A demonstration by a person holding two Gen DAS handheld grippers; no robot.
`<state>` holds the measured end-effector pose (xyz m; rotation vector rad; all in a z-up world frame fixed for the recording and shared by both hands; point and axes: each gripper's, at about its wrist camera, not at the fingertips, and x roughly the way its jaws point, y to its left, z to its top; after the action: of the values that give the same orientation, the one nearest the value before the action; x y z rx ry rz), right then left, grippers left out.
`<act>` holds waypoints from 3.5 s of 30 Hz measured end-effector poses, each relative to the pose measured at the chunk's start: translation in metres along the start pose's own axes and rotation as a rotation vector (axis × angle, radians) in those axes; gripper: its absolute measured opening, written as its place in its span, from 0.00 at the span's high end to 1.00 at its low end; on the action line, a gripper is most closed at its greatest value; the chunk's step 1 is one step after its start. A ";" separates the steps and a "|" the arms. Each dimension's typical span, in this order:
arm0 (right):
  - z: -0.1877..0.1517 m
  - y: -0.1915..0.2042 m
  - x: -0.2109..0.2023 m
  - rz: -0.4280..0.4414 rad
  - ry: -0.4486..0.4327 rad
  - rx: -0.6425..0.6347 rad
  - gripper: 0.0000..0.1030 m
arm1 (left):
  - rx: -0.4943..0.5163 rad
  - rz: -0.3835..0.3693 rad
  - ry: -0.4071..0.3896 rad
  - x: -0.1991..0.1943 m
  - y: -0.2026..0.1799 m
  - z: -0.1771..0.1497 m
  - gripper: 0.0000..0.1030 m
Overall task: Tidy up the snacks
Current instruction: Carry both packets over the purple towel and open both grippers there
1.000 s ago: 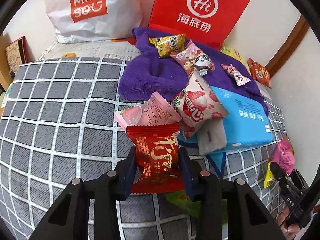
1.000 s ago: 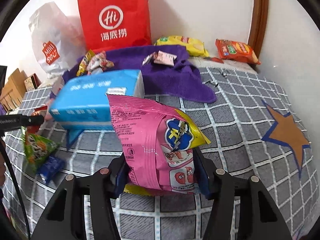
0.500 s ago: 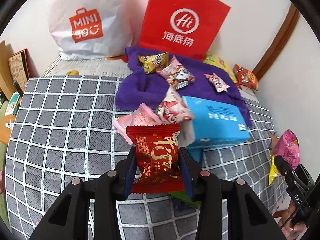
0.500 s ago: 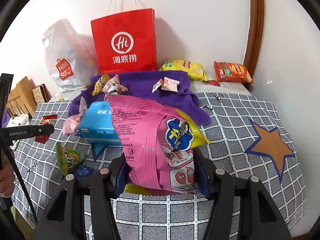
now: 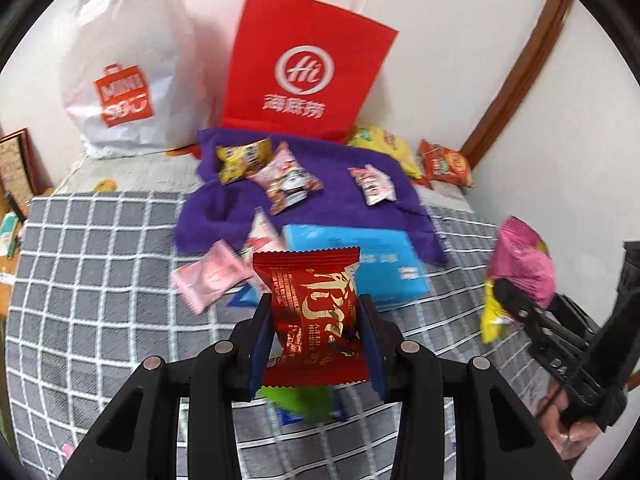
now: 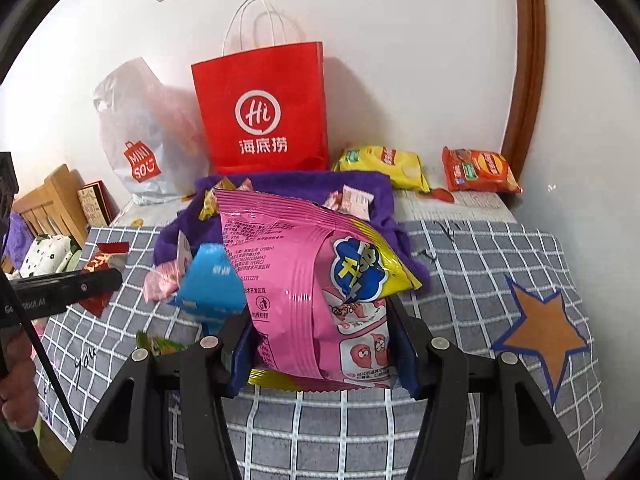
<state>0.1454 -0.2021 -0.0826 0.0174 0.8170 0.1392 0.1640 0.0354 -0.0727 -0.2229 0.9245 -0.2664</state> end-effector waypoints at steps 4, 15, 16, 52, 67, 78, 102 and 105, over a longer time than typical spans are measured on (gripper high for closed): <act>0.019 -0.001 0.007 0.029 0.003 -0.001 0.45 | 0.009 -0.037 -0.003 0.005 -0.013 0.015 0.63; 0.071 -0.002 0.031 0.057 -0.008 0.011 0.45 | 0.041 -0.029 -0.050 0.008 -0.027 0.059 0.63; 0.073 -0.002 0.033 0.058 -0.005 0.011 0.45 | 0.043 -0.026 -0.051 0.009 -0.027 0.061 0.63; 0.145 -0.010 0.157 0.097 0.093 0.027 0.45 | 0.019 0.052 -0.028 0.084 0.034 0.149 0.62; 0.131 -0.035 0.208 0.063 0.223 -0.024 0.45 | -0.054 0.083 0.054 0.130 0.076 0.148 0.62; 0.125 -0.048 0.222 0.037 0.277 -0.023 0.45 | -0.060 0.068 0.092 0.144 0.083 0.145 0.62; 0.114 -0.034 0.248 -0.007 0.362 -0.093 0.31 | -0.062 0.088 0.209 0.178 0.073 0.141 0.62; 0.115 -0.032 0.244 0.000 0.344 -0.099 0.27 | -0.071 0.065 0.216 0.180 0.074 0.141 0.56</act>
<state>0.3977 -0.1974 -0.1827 -0.1026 1.1525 0.1859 0.3910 0.0583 -0.1479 -0.2323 1.1541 -0.1997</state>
